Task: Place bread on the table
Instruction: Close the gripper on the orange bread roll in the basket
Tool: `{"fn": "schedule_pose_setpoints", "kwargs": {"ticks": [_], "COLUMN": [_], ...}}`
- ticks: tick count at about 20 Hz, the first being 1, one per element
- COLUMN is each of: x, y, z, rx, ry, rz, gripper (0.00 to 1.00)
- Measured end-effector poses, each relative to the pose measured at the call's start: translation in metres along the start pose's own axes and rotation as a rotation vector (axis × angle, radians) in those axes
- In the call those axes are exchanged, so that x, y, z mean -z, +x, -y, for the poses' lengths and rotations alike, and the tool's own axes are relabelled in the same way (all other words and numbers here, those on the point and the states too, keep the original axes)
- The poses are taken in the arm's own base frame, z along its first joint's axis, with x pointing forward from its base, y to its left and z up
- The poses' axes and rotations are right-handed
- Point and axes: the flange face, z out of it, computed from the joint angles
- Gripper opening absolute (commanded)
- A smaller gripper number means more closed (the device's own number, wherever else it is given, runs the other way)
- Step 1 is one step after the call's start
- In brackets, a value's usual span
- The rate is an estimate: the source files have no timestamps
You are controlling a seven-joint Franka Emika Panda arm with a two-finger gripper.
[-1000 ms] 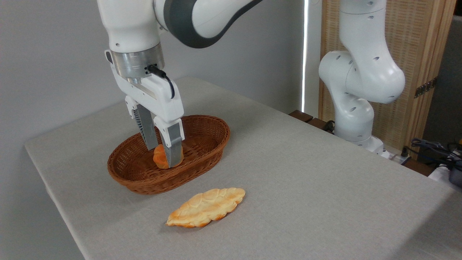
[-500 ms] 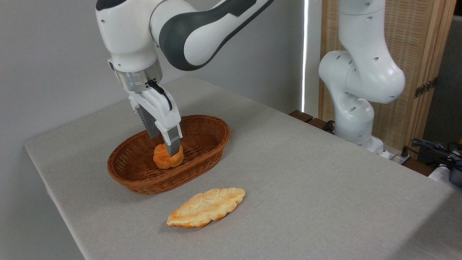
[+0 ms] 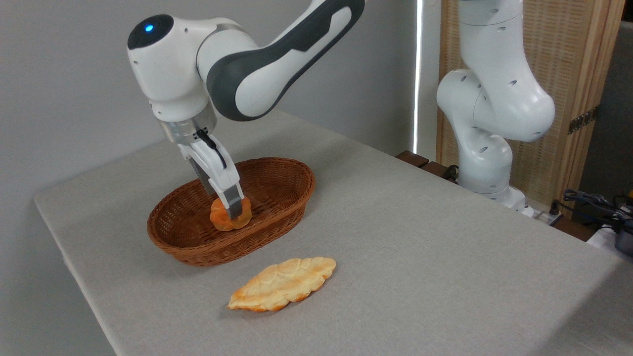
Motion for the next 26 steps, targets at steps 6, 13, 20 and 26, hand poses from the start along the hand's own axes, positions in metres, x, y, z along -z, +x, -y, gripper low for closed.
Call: {"fn": "schedule_pose_setpoints", "kwargs": {"ticks": [6,13,20,26], "x": [-0.013,-0.024,-0.023,-0.021], "y": [0.0,0.007,0.007,0.007], "z": [0.005,-0.003,-0.003,-0.002], "rx": [-0.013,-0.041,-0.042,-0.04], "ry": [0.008,0.015,0.016,0.018], "rz": [0.033,0.059,0.058,0.055], "gripper": [1.0,0.44,0.43,0.45]}}
